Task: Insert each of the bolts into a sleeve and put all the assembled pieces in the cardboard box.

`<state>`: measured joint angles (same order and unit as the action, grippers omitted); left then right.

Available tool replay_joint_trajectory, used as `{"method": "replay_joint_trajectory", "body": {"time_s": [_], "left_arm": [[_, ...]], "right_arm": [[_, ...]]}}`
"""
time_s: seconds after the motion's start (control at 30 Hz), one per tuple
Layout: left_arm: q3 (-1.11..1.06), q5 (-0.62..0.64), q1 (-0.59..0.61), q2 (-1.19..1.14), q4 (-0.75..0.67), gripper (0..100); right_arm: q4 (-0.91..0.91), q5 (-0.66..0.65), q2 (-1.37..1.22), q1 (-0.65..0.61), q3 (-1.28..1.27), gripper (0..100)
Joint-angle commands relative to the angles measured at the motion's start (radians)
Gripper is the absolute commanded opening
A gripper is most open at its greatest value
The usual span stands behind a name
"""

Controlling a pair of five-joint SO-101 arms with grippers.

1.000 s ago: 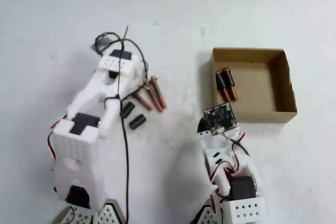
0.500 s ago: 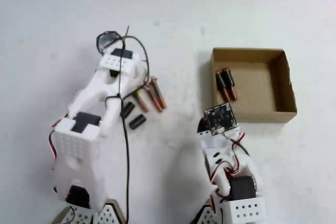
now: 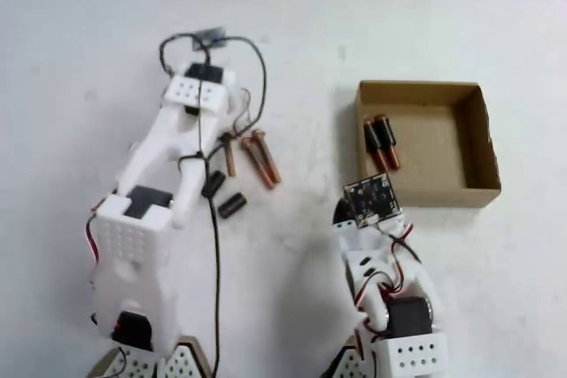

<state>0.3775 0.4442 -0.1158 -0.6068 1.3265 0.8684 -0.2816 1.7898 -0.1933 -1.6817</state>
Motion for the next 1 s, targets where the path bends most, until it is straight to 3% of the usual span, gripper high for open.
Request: {"method": "replay_joint_trajectory", "body": {"time_s": [0.0, 0.13, 0.3, 0.57, 0.73, 0.97], "left_arm": [[0.184, -0.028, 0.027, 0.022, 0.13, 8], [0.334, -0.037, 0.039, 0.022, 0.242, 8], [0.537, -0.163, 0.039, 0.024, 0.454, 3], [0.568, -0.176, 0.124, 0.028, 0.463, 2], [0.512, -0.236, 0.143, 0.185, 0.465, 2], [0.169, -0.33, 0.142, 0.515, 0.457, 2]], "right_arm": [[-0.041, 0.0, 0.012, -0.005, -0.008, 1.7], [-0.045, 0.008, 0.012, -0.005, -0.008, 1.7], [-0.045, 0.008, 0.012, -0.012, -0.009, 1.7], [-0.114, 0.009, 0.012, -0.2, -0.009, 1.7], [-0.148, 0.009, 0.012, -0.28, -0.009, 1.7], [-0.239, 0.008, 0.01, -0.404, -0.009, 1.7]]}}
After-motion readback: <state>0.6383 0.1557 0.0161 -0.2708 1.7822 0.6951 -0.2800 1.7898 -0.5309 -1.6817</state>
